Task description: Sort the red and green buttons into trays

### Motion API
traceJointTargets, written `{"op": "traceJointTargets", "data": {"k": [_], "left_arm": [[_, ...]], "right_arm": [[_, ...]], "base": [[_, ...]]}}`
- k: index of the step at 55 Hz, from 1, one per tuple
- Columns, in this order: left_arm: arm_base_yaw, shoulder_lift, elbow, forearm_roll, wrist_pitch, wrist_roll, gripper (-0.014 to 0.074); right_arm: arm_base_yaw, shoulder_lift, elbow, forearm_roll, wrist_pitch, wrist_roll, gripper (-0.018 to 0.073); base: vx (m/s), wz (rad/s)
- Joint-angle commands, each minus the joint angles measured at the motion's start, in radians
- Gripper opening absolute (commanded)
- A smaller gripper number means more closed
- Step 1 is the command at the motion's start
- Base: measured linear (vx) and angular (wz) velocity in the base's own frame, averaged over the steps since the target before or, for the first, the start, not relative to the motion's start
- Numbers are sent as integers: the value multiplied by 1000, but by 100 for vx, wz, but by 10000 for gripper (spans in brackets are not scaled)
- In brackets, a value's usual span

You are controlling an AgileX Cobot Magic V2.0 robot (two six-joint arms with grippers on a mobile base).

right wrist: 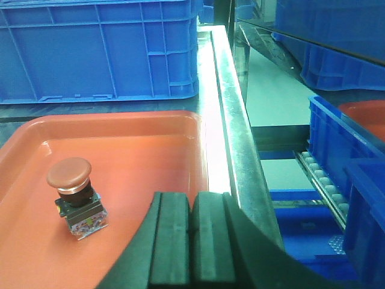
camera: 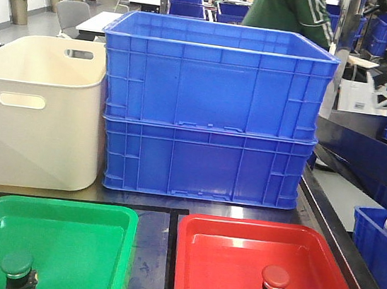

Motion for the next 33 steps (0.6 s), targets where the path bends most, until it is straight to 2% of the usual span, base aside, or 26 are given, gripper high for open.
{"op": "traceJointTargets", "data": {"k": [1, 5, 10, 14, 22, 29, 33], "left_arm": [[-3, -34, 2, -98, -118, 223, -6], [-3, -113, 69, -112, -265, 299, -6], [3, -222, 161, -168, -364, 372, -6], [25, -301, 162, -250, -286, 403, -6], [81, -415, 163, -298, -255, 551, -6], [102, -409, 163, -464, -231, 681, -6], [102, -409, 163, -523, -208, 766, -6]], "right_arm": [[-2, 1, -30, -18, -62, -9, -8], [-2, 1, -30, -18, -62, -9, -8], [-2, 1, -30, -18, -62, -9, -8], [-2, 1, -30, -18, -60, -9, -8], [-2, 1, -30, -18, -58, -9, -8], [-2, 1, -30, -17, -58, -9, -8], [-2, 1, -30, -17, -58, -9, -8]], "base": [[0, 0], [0, 0], [0, 0], [0, 0], [0, 0], [0, 0], [0, 0]]}}
